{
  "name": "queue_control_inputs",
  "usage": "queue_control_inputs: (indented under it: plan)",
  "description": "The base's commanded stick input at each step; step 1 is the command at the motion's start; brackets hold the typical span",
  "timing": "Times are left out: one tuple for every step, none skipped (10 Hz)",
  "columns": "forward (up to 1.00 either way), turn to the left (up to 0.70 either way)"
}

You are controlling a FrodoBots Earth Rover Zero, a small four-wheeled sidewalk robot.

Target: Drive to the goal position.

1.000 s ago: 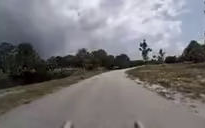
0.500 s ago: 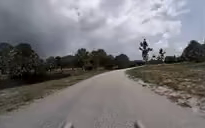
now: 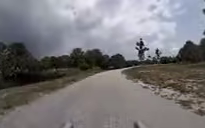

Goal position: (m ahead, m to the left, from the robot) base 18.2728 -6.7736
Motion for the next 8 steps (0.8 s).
queue_control_inputs:
  plan:
    - [0.85, 0.0]
    - [0.85, 0.0]
    - [0.85, 0.0]
    - [0.85, 0.0]
    - [0.85, 0.0]
    - [0.85, 0.0]
    - [0.85, 0.0]
    - [0.85, 0.0]
